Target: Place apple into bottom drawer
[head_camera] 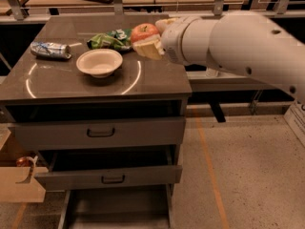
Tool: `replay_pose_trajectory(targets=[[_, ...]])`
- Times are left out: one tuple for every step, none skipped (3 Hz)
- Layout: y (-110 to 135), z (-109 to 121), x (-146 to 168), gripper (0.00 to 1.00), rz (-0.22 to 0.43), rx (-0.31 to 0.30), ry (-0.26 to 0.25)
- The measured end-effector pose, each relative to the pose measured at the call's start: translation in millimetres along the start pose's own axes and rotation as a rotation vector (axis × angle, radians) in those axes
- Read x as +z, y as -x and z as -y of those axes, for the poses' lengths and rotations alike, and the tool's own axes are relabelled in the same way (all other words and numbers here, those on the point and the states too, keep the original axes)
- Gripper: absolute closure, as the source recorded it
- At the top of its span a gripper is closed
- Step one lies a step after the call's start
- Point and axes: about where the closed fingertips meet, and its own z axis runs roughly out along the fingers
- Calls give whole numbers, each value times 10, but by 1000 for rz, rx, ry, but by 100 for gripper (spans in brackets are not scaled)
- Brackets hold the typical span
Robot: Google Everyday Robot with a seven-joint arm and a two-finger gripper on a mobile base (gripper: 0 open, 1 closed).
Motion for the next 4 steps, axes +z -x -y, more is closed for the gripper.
replay_pose_trajectory(targets=[[-299, 69, 299, 100, 25, 25, -15], [-554, 147, 492, 100, 32, 44, -32], [-711, 203, 571, 100, 28, 59, -50], [-812, 206, 676, 100, 38, 86, -54]])
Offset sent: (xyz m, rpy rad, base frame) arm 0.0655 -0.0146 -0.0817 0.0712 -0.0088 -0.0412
